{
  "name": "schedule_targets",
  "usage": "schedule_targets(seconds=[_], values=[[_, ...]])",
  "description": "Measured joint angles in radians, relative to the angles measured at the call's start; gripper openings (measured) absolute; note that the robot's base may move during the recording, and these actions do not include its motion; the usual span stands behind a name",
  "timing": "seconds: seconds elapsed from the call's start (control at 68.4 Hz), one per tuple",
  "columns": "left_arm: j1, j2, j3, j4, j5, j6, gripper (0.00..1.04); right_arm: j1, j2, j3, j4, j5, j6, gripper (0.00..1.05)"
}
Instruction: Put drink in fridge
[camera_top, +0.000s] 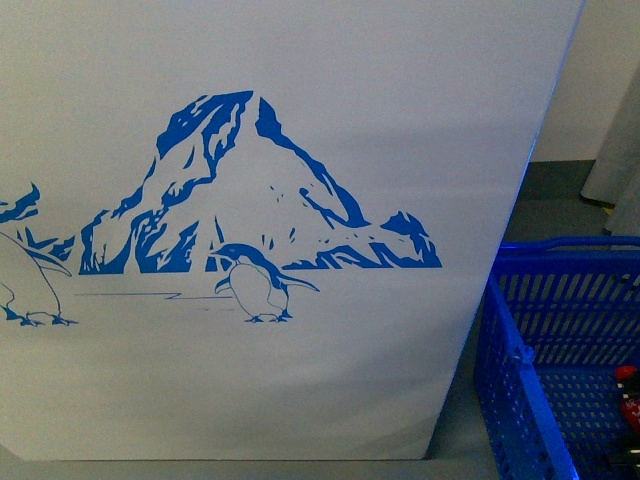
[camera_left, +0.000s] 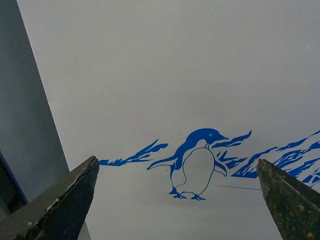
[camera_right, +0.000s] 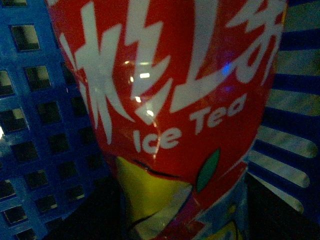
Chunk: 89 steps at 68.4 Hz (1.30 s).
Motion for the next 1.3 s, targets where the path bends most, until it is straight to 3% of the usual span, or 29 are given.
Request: schedule_targets(seconds=[0.146,0.395,0.761,1.097,1.302], values=[[0.000,0.000,0.000,0.000,0.000,0.000,0.97,0.000,-0.016,-0.033,0.033,-0.012,-0.008,0.42],[0.000,0.000,0.000,0.000,0.000,0.000,0.97,0.008,-0.143,-0.182,0.089,-0.086,0.005,0.40],[0.000,0.000,0.000,0.000,0.001,0.000,0.97,0.046,-0.825,-0.590,0.168,-0.297,0.066,0.40],[0.000,0.000,0.000,0.000,0.000,0.000,0.97,0.111,-1.484,-0.726,-0.005,-0.405,0.211,0.40],[0.000,0.000,0.000,0.000,0.000,0.000,0.97,0.186,-1.904,-0.788,-0.119,-0.332,0.272,0.40]])
